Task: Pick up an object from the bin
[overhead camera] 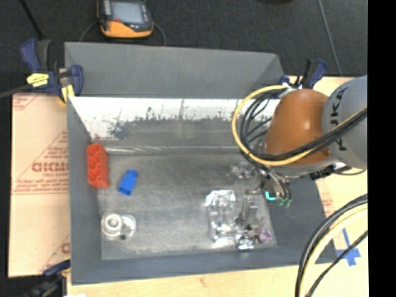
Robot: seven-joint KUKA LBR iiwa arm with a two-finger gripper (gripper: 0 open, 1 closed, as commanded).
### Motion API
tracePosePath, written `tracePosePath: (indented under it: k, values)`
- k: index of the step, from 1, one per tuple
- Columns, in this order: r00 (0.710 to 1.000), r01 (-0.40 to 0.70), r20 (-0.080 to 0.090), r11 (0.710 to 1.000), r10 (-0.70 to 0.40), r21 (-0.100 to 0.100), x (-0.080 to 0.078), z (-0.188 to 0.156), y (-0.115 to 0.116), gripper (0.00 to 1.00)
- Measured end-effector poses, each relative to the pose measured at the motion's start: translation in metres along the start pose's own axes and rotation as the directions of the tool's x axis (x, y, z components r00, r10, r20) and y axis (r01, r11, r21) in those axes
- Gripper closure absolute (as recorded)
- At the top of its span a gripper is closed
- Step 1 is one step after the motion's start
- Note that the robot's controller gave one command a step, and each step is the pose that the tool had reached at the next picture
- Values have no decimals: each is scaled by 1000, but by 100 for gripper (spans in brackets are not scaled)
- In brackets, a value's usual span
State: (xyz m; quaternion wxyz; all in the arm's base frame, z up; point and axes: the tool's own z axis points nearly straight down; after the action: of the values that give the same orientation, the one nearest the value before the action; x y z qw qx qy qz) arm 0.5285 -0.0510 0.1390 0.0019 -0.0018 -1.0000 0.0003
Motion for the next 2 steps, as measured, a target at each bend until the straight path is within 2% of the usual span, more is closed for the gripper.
tracePosePath:
  k: [1,2]
  values:
    - [922,387,-10,922,-387,1,-21,64,22,0]
    - [838,545,10,838,-546,5,-56,37,26,0]
